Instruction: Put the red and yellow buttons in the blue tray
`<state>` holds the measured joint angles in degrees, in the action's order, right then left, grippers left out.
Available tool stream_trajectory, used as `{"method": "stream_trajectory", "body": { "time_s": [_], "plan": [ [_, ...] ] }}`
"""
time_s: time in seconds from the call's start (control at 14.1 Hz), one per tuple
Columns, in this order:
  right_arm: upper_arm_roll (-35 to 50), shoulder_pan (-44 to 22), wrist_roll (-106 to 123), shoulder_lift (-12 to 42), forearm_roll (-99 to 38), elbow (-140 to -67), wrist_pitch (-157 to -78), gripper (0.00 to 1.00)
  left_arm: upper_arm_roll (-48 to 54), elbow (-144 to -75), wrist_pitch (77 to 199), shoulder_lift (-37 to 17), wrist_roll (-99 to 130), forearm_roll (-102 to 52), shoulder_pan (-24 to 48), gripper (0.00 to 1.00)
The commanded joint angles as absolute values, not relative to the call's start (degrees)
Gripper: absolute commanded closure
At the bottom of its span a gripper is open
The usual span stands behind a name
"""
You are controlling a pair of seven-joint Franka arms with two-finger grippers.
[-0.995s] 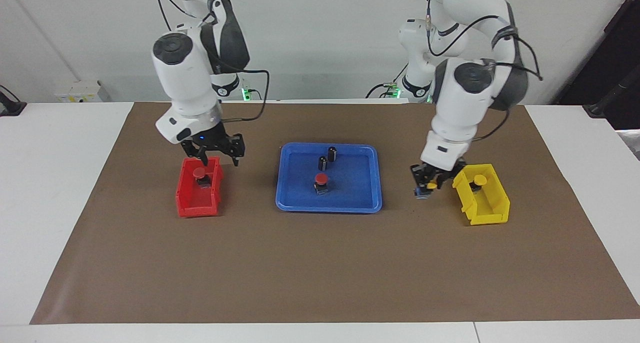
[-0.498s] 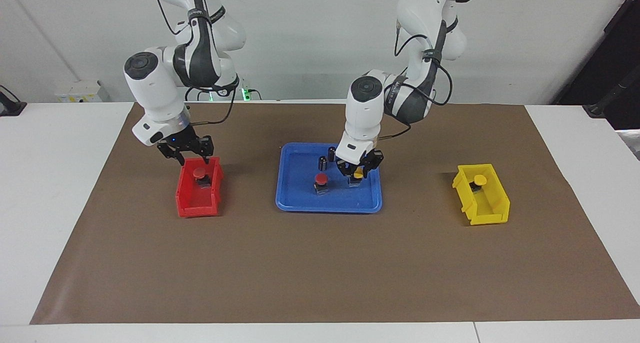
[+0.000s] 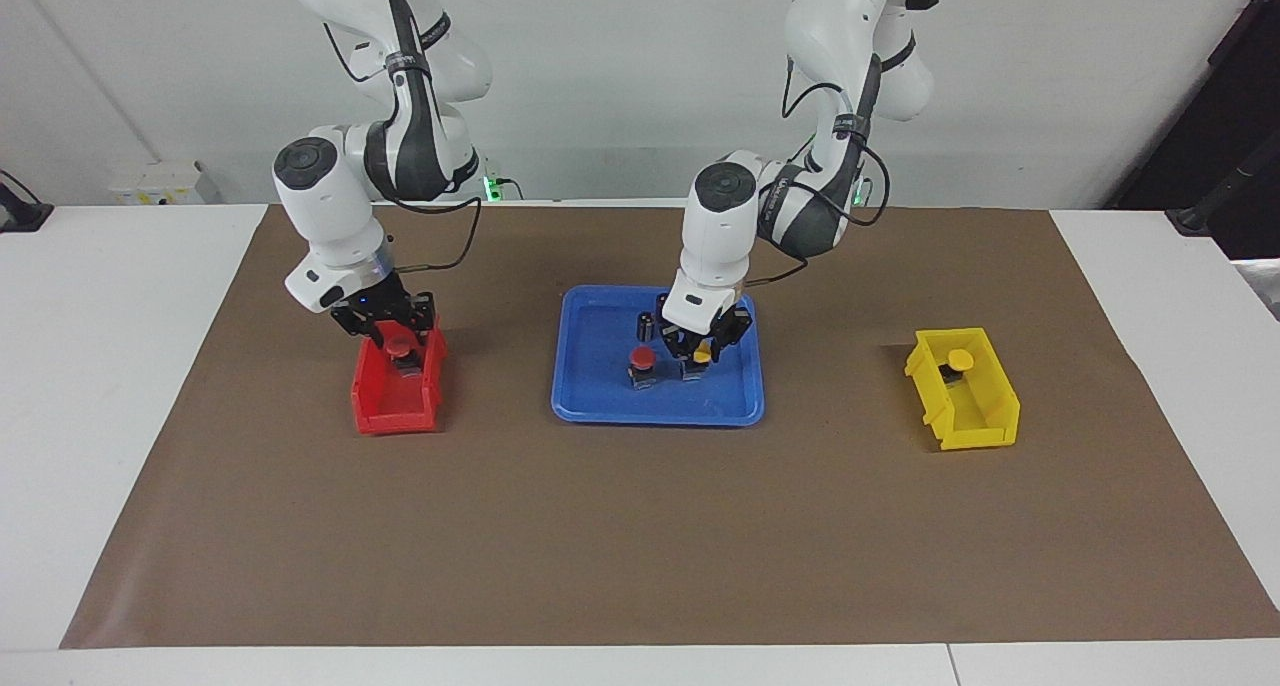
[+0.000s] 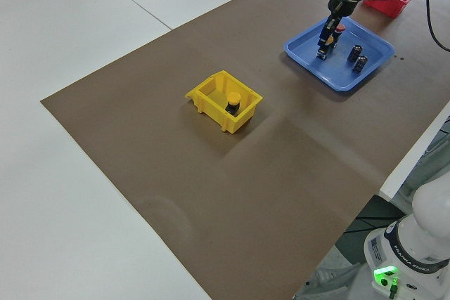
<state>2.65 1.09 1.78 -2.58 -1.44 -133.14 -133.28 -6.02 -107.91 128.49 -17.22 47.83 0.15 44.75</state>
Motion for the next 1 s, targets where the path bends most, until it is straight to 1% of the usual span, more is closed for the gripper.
{"method": "stream_trajectory", "body": {
  "time_s": [0.0,0.07,0.14,0.21,0.28,0.36,0.5,0.57,0.64,0.71,0.78,0.92],
  "plan": [
    [2.9,2.37,4.39,-2.29,-2.55,-134.47,-135.35,0.35,-6.68,-108.37,130.6,-17.58,48.43,-0.88,45.7,0.92],
    [2.9,2.63,5.09,-2.2,-2.55,-134.56,-136.13,0.35,-6.68,-108.46,130.78,-17.67,48.34,-0.88,45.62,0.73],
    [2.9,2.64,5.18,-2.2,-2.55,-135.08,-136.49,0.36,-6.68,-108.46,130.61,-17.75,48.34,-0.88,45.62,0.4],
    [2.9,2.72,5.19,-2.28,-2.55,-135.7,-137.36,0.38,-6.77,-108.37,130.0,-17.75,48.43,-0.79,45.7,0.24],
    [2.9,2.72,5.27,-2.63,-2.55,-136.75,-138.07,0.4,-6.94,-108.11,129.29,-17.75,48.51,-0.79,45.7,0.14],
    [2.9,2.72,5.27,-2.81,-2.55,-137.63,-138.86,0.43,-6.94,-107.5,127.72,-17.32,48.43,-0.79,45.7,0.0],
    [2.9,2.72,5.36,-2.81,-2.46,-137.55,-138.26,0.62,-7.03,-105.31,121.94,-15.31,47.9,-0.79,44.83,0.0],
    [2.9,2.72,5.36,-2.73,-2.46,-137.11,-137.64,0.69,-7.64,-104.86,119.21,-14.07,47.47,-0.79,43.78,0.0],
    [2.9,2.64,5.36,-2.64,-2.46,-135.89,-136.16,0.7,-8.26,-104.77,116.92,-12.32,46.42,-0.44,40.72,0.0],
    [2.9,2.64,5.36,-2.03,-2.37,-132.92,-132.58,0.71,-8.26,-104.59,115.24,-10.22,40.49,-0.27,36.95,0.0],
    [2.9,2.46,5.27,-1.06,-2.37,-129.06,-128.19,0.71,-8.35,-104.24,112.44,-8.54,32.69,-0.26,33.35,0.0],
    [3.34,1.76,4.58,1.57,-2.29,-119.84,-118.96,0.71,-8.52,-100.74,105.68,-6.86,20.11,-0.09,26.23,0.0]
  ]
}}
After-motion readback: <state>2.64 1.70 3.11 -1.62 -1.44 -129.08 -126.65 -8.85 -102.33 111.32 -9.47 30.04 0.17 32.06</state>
